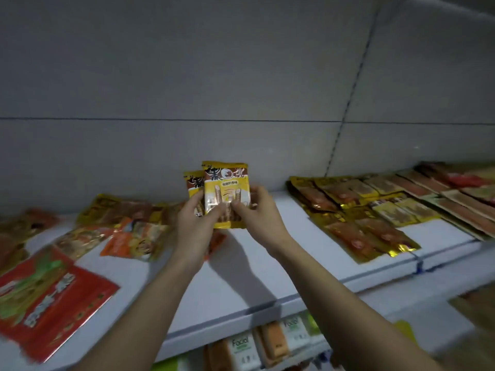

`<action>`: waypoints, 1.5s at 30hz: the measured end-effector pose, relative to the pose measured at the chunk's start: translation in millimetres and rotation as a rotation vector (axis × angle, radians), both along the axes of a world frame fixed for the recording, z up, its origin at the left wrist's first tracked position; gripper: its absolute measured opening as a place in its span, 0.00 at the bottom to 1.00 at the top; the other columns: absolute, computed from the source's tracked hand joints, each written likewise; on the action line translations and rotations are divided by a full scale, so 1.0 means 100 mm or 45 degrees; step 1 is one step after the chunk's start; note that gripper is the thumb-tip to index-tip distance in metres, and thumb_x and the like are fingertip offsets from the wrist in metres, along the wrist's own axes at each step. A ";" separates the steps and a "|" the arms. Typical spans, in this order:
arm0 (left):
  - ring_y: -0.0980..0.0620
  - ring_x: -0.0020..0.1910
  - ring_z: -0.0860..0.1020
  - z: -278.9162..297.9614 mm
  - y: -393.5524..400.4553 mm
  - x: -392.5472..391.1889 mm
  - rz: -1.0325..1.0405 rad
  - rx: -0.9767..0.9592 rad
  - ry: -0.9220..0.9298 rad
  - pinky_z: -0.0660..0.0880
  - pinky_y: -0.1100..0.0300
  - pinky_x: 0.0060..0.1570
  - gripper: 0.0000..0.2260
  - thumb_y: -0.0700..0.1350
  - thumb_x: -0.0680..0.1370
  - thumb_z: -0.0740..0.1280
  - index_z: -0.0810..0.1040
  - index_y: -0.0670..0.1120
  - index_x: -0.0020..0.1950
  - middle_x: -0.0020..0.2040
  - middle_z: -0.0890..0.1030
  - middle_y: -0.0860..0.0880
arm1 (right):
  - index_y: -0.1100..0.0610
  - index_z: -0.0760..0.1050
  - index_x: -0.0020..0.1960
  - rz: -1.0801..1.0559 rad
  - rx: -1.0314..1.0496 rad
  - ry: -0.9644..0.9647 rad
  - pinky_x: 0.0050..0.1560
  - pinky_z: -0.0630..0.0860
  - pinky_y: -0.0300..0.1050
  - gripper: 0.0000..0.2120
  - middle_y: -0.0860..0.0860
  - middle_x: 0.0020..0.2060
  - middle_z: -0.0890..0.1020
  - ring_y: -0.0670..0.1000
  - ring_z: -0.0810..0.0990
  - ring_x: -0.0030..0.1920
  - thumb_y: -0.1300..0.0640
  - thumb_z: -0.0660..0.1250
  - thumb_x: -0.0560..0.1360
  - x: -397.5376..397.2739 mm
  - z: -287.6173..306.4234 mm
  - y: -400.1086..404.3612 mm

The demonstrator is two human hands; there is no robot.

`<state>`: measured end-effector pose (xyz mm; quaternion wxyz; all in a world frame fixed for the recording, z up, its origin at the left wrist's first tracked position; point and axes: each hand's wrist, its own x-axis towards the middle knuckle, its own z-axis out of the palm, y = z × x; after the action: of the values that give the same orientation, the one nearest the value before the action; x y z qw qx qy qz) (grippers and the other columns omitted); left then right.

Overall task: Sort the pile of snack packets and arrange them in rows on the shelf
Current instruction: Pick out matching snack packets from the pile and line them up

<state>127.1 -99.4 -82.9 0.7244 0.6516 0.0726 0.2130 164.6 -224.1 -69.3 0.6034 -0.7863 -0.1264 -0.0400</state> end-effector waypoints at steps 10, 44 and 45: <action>0.56 0.40 0.84 0.11 -1.89 0.60 -0.656 -0.088 0.154 0.81 0.58 0.40 0.14 0.39 0.83 0.59 0.83 0.51 0.52 0.42 0.87 0.54 | 0.54 0.76 0.59 -0.486 -0.036 0.208 0.29 0.74 0.36 0.08 0.49 0.44 0.83 0.47 0.80 0.37 0.56 0.63 0.81 0.08 0.12 -2.11; 0.44 0.66 0.75 -0.08 -4.67 1.76 -0.314 1.008 0.425 0.74 0.46 0.65 0.31 0.44 0.75 0.74 0.67 0.48 0.77 0.71 0.74 0.45 | 0.58 0.81 0.54 -0.265 -0.791 0.141 0.49 0.76 0.47 0.09 0.54 0.49 0.81 0.53 0.79 0.51 0.65 0.63 0.80 1.90 0.16 -5.63; 0.45 0.67 0.74 -0.10 -4.67 1.80 -0.315 1.028 0.417 0.73 0.47 0.66 0.31 0.45 0.75 0.74 0.67 0.48 0.77 0.72 0.73 0.47 | 0.58 0.81 0.54 -0.254 -0.791 0.145 0.49 0.76 0.46 0.09 0.53 0.49 0.80 0.53 0.79 0.50 0.65 0.63 0.80 1.95 0.16 -5.63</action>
<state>307.3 -566.6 -93.1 0.4111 0.9109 0.0188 0.0301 359.3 -786.8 -53.2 0.3338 -0.9423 -0.0210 -0.0144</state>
